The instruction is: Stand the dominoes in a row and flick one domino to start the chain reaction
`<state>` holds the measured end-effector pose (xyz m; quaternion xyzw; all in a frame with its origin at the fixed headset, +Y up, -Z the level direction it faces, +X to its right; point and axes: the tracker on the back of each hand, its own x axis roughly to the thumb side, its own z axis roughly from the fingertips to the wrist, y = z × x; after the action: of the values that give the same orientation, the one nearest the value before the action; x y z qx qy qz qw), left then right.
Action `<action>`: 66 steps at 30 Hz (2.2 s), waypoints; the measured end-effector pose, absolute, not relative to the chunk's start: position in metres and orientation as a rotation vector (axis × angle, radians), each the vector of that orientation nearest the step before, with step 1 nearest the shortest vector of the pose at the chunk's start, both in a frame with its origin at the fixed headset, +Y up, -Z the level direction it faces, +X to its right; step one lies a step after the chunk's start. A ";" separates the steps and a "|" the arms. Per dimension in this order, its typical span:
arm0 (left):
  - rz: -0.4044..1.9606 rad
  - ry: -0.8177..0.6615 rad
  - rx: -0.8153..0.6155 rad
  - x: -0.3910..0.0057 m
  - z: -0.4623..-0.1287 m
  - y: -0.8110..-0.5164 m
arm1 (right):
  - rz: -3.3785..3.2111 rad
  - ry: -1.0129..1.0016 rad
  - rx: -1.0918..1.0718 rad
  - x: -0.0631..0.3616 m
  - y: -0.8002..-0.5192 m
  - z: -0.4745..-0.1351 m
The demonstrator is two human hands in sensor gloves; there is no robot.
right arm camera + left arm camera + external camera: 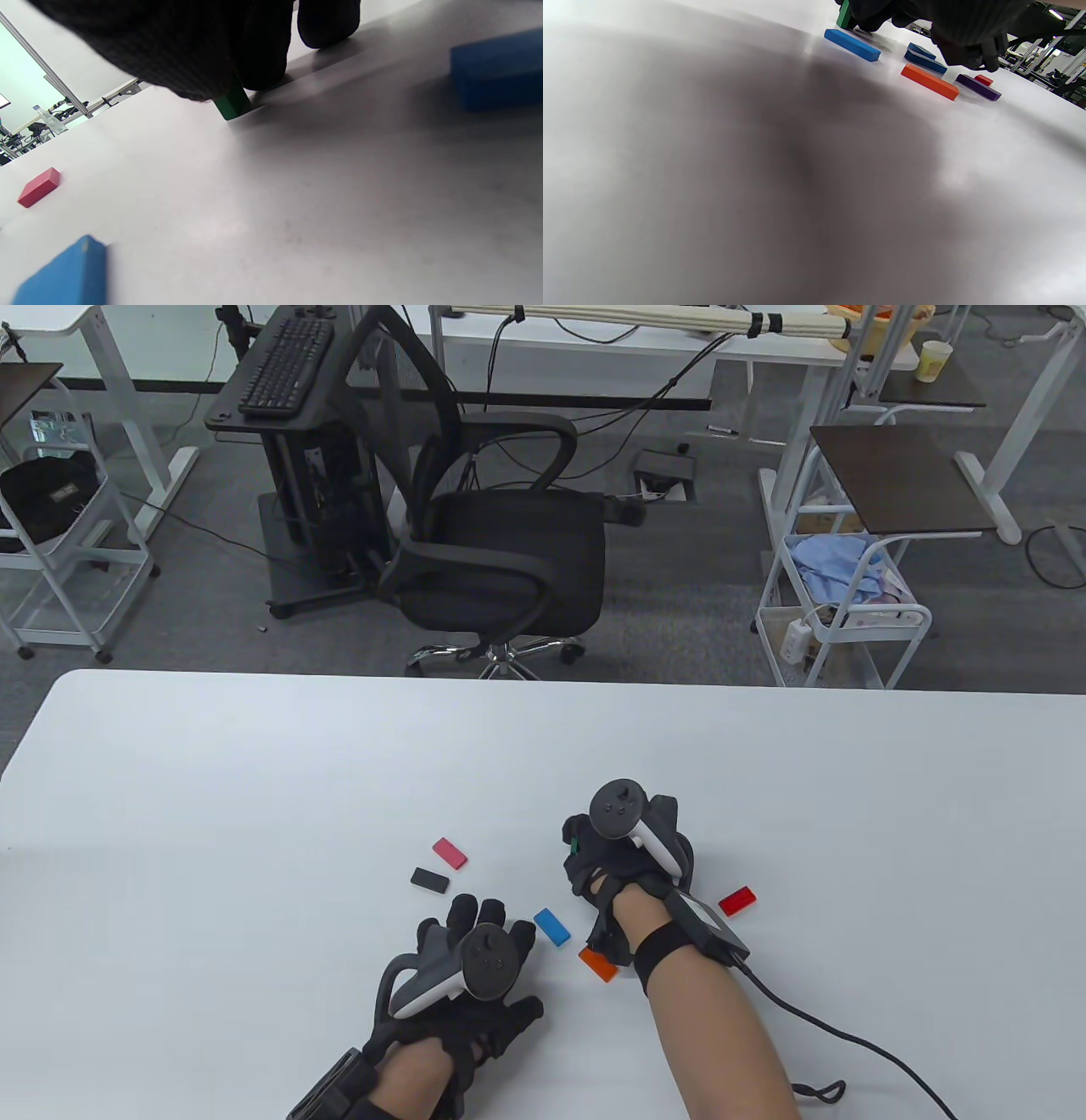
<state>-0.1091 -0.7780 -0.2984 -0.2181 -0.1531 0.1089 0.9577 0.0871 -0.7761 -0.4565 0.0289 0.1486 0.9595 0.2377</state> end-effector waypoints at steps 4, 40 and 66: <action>0.219 -0.310 -0.443 -0.109 -0.298 -0.778 | 2.626 0.424 0.085 0.087 -0.776 -0.456; 0.207 -0.301 -0.437 -0.109 -0.297 -0.776 | 2.907 0.513 0.118 0.156 -0.750 -0.409; 0.202 -0.309 -0.451 -0.108 -0.297 -0.777 | 3.230 0.618 0.263 0.115 -0.766 -0.411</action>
<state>-0.1083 -0.7770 -0.2965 -0.2224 -0.1525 0.0996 0.9578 0.1149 -0.7661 -0.4113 0.0795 0.1868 0.9760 -0.0788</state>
